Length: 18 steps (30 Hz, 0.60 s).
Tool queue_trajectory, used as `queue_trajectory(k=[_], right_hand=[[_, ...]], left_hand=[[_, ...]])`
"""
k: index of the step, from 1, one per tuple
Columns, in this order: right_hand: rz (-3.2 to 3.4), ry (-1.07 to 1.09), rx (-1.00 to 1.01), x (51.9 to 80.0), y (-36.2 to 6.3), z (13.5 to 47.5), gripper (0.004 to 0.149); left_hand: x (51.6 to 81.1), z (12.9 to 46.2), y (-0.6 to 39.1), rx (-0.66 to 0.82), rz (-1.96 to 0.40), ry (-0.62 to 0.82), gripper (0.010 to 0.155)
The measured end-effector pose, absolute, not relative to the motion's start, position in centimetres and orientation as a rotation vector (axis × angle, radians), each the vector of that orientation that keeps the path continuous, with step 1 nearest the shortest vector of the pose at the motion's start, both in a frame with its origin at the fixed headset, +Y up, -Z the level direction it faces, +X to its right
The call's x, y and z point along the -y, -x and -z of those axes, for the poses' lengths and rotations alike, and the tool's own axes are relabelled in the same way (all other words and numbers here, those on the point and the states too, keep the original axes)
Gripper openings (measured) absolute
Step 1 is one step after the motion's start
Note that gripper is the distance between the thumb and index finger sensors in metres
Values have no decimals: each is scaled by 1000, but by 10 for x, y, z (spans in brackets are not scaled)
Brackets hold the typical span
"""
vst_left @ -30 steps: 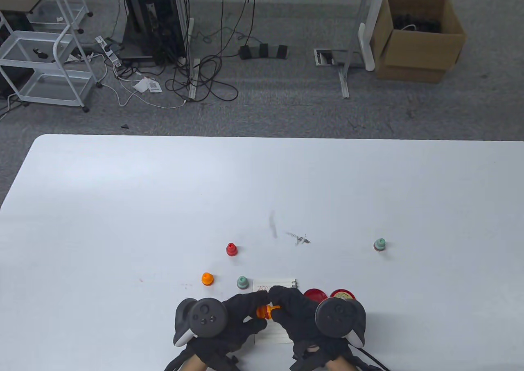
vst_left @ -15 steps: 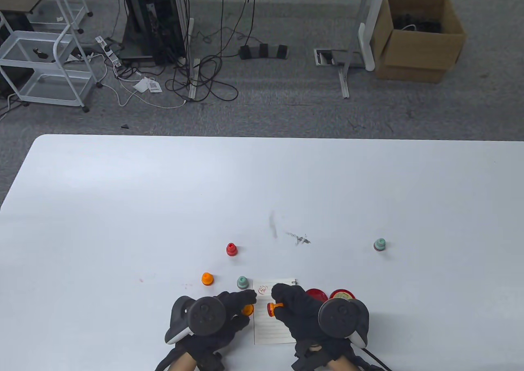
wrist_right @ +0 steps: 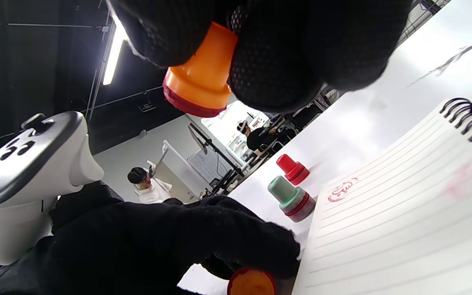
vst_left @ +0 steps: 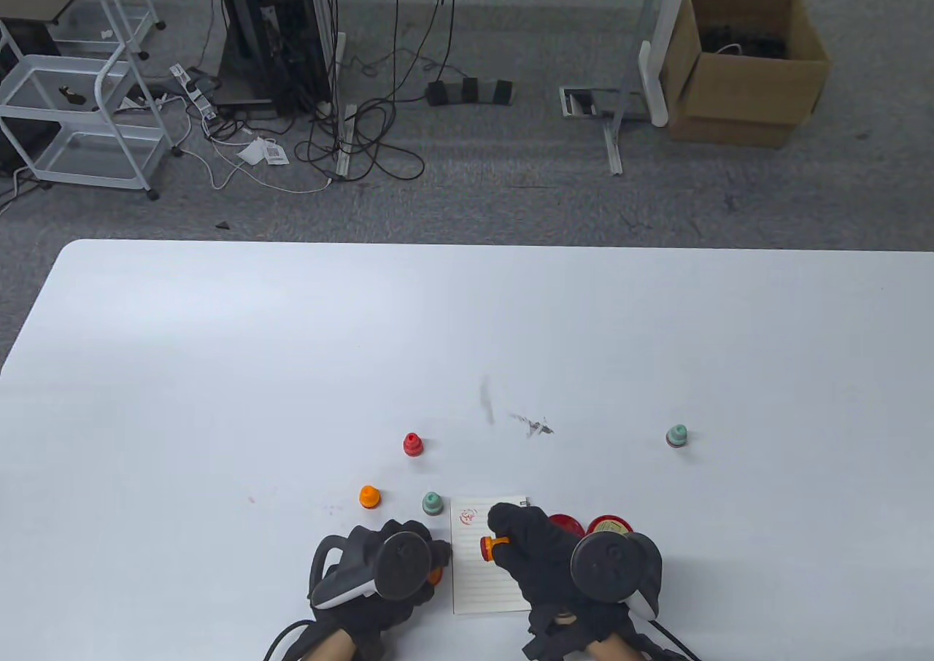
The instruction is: Stamp reward stamp onto notebook
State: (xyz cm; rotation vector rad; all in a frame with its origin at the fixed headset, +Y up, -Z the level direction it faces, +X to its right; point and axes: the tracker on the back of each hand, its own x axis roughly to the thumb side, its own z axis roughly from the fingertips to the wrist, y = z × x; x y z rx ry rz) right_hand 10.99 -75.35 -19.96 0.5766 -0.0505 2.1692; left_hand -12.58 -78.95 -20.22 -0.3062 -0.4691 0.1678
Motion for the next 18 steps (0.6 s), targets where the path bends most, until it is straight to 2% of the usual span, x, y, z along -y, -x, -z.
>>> queue_trajectory(k=[18], right_hand=[[-2178,-576,72,751,-113,201,53]], left_hand=[[789,200,123,476,-114,322,65]])
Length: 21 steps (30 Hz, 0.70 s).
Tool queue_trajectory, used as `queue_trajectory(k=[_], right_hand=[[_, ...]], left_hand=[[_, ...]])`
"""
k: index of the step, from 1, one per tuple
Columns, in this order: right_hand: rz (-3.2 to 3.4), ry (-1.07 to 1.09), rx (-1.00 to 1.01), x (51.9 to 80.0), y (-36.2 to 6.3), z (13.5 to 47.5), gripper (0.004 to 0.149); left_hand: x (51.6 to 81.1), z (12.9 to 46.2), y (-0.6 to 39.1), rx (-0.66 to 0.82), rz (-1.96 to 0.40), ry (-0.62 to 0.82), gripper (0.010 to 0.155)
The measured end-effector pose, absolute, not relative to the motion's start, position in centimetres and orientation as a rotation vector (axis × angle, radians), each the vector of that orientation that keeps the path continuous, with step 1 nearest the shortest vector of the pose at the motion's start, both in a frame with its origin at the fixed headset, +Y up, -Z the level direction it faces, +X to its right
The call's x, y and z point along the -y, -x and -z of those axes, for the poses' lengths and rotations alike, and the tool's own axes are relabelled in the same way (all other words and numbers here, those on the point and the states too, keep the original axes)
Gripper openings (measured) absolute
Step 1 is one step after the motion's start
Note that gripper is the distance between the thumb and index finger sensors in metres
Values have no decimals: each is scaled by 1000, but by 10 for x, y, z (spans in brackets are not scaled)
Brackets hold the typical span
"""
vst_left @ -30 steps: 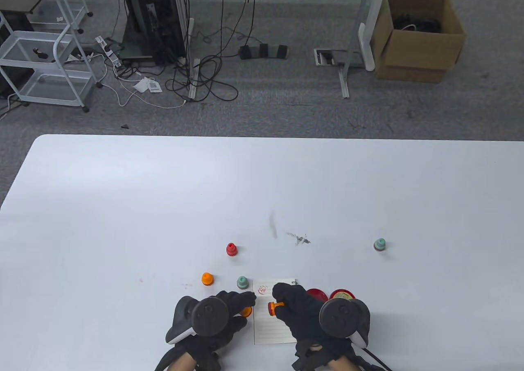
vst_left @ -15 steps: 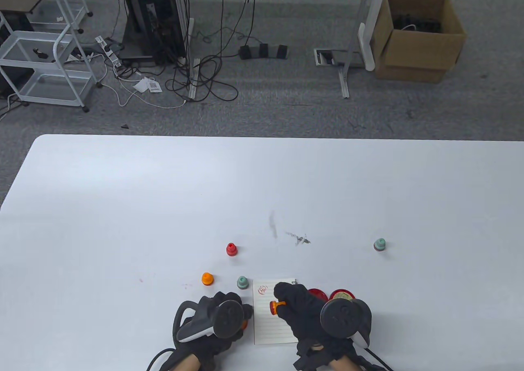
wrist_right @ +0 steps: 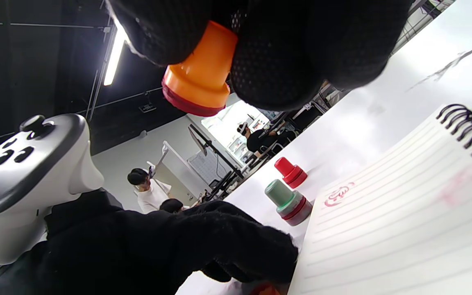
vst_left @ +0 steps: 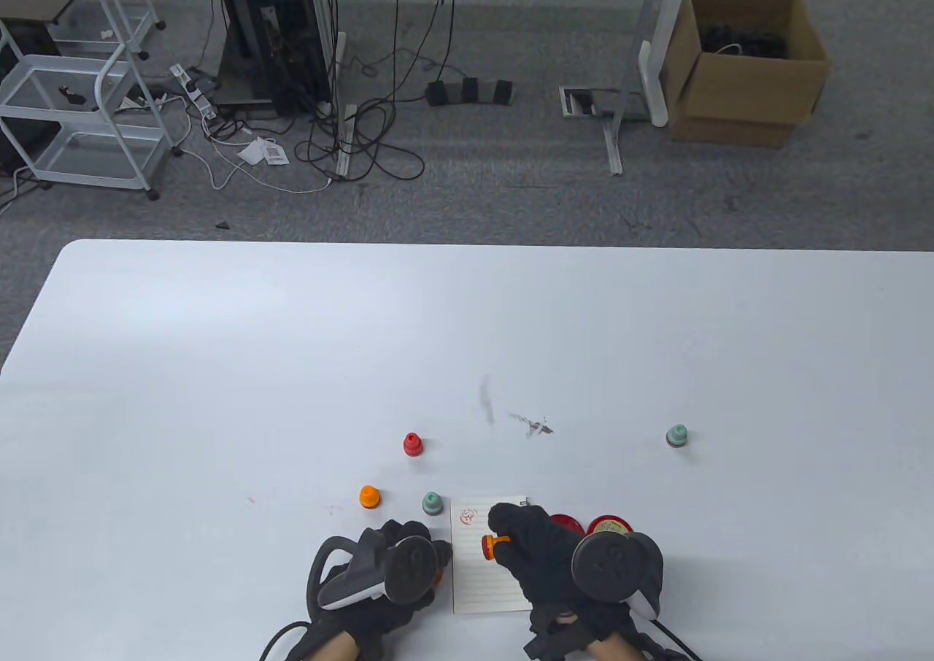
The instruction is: Stamp reward stamp onto notebook
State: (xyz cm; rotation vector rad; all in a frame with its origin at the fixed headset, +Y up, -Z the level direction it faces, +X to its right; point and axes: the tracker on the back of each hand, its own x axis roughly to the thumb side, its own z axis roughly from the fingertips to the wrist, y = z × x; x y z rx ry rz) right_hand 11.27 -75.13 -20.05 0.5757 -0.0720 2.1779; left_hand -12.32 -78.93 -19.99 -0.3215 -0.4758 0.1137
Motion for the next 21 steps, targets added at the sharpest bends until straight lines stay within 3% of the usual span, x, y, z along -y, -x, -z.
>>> queue_trajectory(k=[10,21], right_hand=[[-2226,-533,213,740,-133,205,47],[-2488,-473,219,745,-161,217,46]], left_hand=[[751,188,147,416,-138,-63,62],[723,208,193,316,-154,-126,61]])
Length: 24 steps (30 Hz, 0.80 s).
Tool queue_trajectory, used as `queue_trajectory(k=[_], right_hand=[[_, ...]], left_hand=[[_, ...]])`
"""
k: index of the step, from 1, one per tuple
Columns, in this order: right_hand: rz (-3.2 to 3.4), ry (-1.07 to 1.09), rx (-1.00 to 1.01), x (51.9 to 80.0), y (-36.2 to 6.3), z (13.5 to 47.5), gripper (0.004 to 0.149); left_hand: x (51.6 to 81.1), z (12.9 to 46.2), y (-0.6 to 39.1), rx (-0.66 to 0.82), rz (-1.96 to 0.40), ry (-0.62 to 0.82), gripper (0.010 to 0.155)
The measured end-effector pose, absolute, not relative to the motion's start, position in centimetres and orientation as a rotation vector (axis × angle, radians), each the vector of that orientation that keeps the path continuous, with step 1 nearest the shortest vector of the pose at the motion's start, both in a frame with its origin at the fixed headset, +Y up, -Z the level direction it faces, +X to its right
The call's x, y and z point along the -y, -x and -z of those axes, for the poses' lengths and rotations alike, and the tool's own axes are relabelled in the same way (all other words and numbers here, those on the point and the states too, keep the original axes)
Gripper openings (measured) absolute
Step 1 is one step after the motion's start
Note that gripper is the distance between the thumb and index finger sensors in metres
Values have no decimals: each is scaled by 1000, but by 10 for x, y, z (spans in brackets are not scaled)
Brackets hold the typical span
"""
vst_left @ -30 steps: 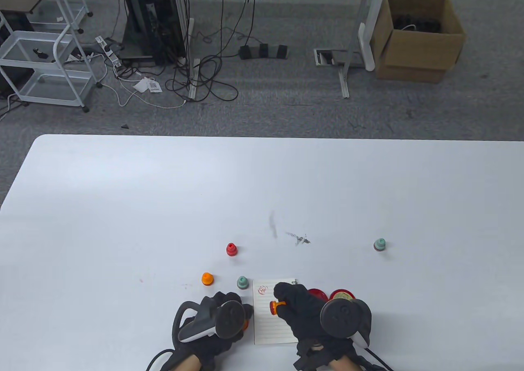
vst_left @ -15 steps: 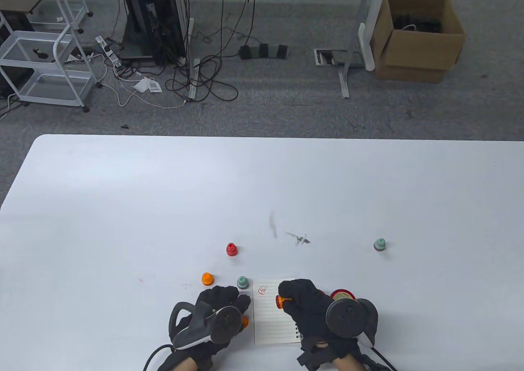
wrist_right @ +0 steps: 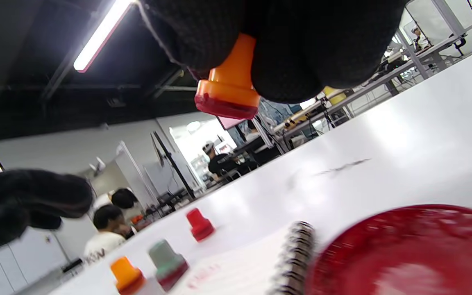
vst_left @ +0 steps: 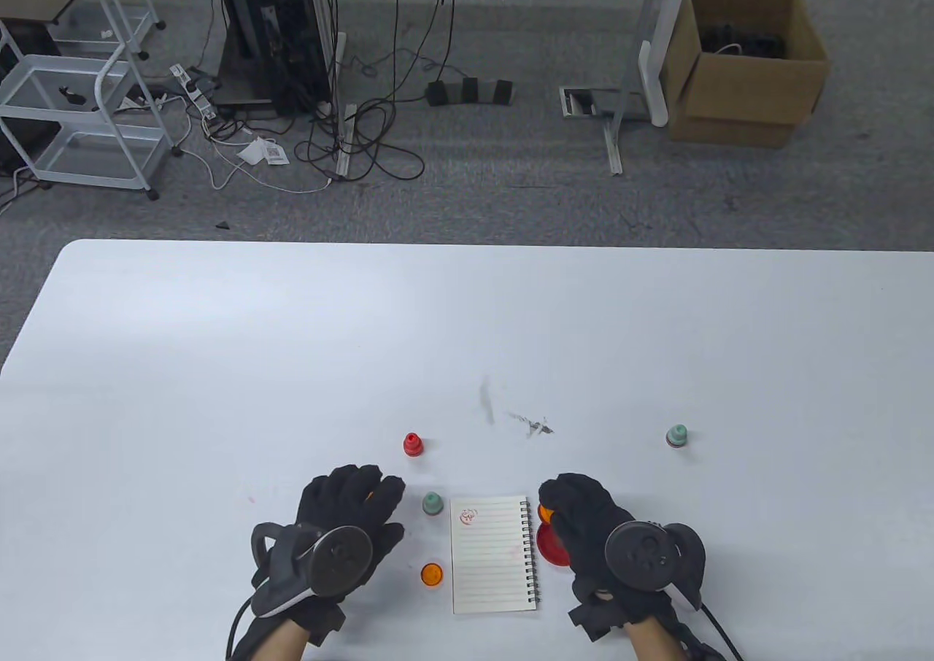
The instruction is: Stamp reward stamp onto notebook
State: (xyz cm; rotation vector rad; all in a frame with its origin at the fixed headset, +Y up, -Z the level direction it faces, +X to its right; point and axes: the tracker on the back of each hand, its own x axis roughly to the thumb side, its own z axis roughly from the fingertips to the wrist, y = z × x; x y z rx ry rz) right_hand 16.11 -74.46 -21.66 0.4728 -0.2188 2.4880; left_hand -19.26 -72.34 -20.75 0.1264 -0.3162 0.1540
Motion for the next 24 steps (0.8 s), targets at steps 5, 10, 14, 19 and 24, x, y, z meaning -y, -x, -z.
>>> queue_trajectory(k=[5,10,14,19,24], right_hand=[[-2640,-497,176,753,-158,219,48],[-2703,-529,97,757,-151,222,49],[-2759,-557,47,758,-148,222,49],[-2787,-606,-24,761,-145,222,46],[-2829,-648,-106,769,-138,224,46]], left_hand=[[740,212,221,247,-117,-165,61],[753,211,226,259,-74,-143,61],[755,211,223,267,-71,-136,61],[755,209,223,268,-73,-135,60],[756,209,221,274,-70,-129,59]])
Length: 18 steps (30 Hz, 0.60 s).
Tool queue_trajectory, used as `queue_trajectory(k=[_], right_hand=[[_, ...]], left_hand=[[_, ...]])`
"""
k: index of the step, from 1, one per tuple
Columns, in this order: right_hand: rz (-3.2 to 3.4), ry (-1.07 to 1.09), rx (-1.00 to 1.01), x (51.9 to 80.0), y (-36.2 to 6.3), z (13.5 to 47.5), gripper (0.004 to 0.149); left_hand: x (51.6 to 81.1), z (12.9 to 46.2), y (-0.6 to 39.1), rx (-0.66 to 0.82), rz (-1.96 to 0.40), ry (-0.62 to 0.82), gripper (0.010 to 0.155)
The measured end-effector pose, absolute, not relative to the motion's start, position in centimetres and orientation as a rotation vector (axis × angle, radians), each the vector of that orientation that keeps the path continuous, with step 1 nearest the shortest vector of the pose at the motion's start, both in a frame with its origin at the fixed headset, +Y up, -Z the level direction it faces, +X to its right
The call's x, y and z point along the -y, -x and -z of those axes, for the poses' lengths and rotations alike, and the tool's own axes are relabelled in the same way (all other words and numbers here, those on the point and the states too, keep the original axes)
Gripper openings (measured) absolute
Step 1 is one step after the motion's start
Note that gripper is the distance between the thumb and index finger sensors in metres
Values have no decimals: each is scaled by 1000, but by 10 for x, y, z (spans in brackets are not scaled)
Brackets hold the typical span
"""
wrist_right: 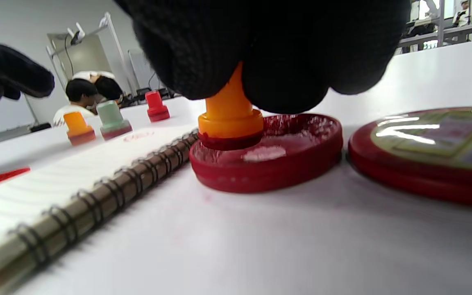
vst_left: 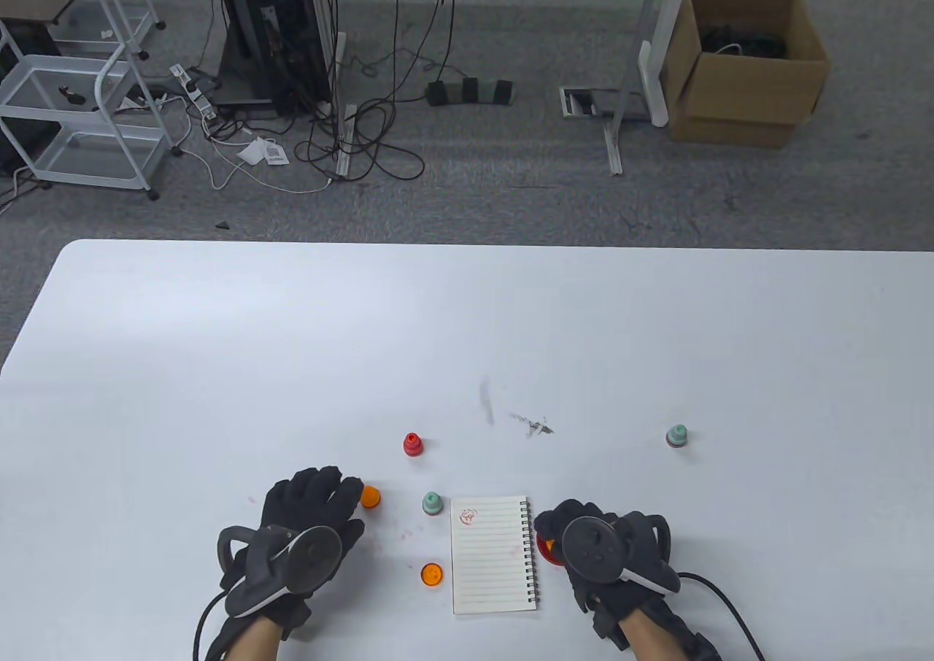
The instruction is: Stamp reward stamp onto notebook
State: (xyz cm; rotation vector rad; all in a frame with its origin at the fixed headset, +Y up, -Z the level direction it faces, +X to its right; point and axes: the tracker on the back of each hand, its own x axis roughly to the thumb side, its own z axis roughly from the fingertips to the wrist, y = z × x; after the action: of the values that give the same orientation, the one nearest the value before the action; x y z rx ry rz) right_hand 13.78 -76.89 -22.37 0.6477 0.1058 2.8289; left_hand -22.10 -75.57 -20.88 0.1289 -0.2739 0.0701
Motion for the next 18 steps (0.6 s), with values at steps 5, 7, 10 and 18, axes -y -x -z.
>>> queue_trajectory(k=[5,7,10,18], right_hand=[[-2876,-656,-153,772,-132,227,43],[-2882,-646,-167,772,-132,228,43],[-2892,-636,-180,772,-131,228,42],[-2900,-622,-184,771,-130,229,42]], left_hand=[[755,208,222,273,-72,-137,59],[754,207,222,274,-75,-140,59],[755,207,221,277,-75,-142,59],[754,206,220,281,-73,-137,58]])
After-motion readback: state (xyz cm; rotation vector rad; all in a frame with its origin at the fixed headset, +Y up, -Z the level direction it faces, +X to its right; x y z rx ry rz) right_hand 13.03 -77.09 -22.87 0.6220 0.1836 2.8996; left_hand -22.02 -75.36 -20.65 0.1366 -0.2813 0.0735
